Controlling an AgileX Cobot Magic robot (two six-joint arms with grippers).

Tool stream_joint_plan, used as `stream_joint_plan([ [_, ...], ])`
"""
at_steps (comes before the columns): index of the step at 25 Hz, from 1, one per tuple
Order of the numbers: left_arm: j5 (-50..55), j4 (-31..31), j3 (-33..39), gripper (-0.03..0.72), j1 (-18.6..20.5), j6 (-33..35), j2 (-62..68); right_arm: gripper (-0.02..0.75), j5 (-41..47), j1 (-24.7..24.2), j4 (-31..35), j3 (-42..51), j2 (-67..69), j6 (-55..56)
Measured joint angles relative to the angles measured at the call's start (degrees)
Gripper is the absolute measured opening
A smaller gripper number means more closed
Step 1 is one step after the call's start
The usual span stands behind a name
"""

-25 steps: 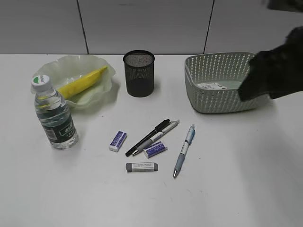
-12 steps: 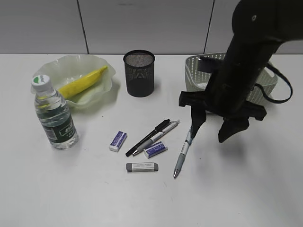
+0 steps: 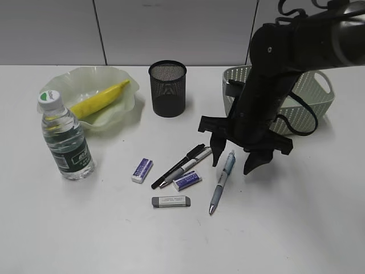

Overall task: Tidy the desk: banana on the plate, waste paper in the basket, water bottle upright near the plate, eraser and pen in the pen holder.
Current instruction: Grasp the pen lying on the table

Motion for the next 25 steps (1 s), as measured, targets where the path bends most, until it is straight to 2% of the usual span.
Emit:
stream_joint_plan([
  [12,0.0,0.08,0.0,0.456,0.0,0.0,0.0,0.47,3.35,0.06,-3.57,-5.89,8.35,5.45],
  [20,0.0,-0.11,0.0,0.454,0.0,0.0,0.0,0.318,3.59,0.06,-3.8,-6.43,9.31,6.22],
  [25,0.0,0.26,0.0,0.454,0.0,0.0,0.0,0.242,3.62,0.06,-1.09,-6.98,9.83,6.28],
])
